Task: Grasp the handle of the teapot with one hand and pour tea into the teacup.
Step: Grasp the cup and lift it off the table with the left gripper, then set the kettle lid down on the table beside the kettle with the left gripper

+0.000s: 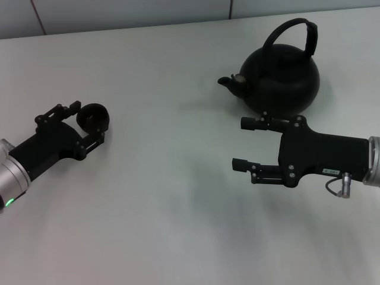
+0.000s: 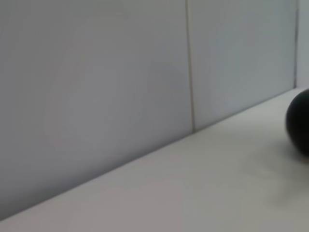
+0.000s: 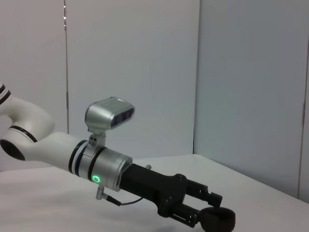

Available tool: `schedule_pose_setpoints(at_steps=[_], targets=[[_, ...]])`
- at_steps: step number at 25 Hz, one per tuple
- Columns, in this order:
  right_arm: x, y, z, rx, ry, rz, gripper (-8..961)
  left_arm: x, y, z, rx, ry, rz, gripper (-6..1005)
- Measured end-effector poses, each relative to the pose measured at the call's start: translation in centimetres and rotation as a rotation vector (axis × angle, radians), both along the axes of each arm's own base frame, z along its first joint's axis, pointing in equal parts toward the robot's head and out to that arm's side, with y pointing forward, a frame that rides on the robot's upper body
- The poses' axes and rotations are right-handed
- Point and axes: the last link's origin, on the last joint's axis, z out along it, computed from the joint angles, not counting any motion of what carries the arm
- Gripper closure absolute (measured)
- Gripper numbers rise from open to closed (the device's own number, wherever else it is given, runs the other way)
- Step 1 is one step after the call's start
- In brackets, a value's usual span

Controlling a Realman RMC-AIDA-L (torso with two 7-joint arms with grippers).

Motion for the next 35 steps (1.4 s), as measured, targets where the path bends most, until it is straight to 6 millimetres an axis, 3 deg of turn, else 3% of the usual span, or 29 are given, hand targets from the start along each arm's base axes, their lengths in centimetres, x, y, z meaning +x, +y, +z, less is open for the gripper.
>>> schedule_pose_setpoints(at_steps=[19,35], targets=[[0.3,-0.3,0.0,0.000,0.000,-0.007,189,2.8,-3.6,-2.9,-0.222,0.006,-0.215,321],[0.3,0.0,0.4,0.017,-0.003,-0.006,189,2.3,-4.8,-3.1,-0.249,0.010,-0.202,321]])
